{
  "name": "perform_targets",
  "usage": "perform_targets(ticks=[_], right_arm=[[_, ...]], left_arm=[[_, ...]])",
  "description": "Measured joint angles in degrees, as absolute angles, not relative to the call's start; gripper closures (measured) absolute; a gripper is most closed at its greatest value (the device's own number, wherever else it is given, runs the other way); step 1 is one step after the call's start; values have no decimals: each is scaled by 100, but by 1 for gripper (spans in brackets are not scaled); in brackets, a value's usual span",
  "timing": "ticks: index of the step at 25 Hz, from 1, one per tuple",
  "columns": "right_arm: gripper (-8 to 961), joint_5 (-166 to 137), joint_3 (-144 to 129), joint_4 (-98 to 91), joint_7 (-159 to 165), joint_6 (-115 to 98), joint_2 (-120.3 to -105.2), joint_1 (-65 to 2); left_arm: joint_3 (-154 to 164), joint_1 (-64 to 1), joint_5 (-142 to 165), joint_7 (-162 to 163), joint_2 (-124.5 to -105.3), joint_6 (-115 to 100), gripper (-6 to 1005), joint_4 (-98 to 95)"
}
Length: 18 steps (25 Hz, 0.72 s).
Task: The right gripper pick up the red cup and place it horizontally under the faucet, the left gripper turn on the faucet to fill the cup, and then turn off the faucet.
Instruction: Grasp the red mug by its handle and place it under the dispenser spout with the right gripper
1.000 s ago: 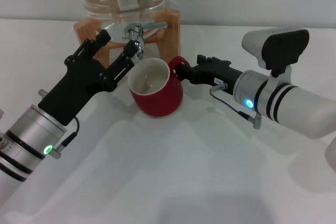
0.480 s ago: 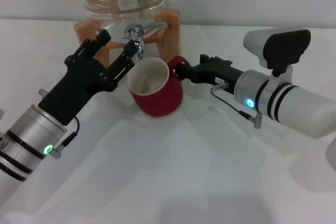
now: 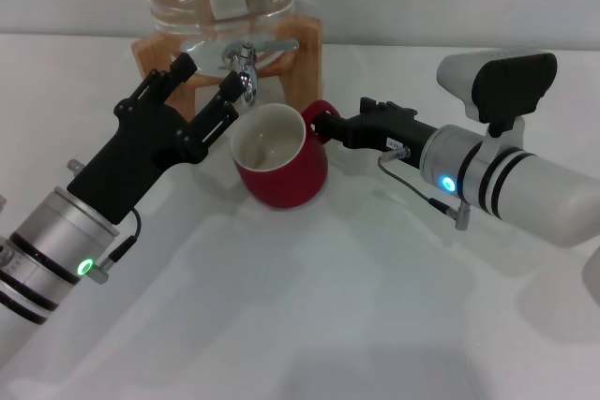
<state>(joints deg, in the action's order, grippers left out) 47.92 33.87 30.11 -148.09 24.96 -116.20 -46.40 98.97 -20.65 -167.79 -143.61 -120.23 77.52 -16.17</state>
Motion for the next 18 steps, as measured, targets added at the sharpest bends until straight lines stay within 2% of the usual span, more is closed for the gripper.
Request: perform_targets(ticks=[18], right_arm=[[88, 4742, 3285, 2966, -14685, 2173, -11619, -4861]], left_arm=[[9896, -2065, -16778, -14412, -12023, 7751, 243, -1617]])
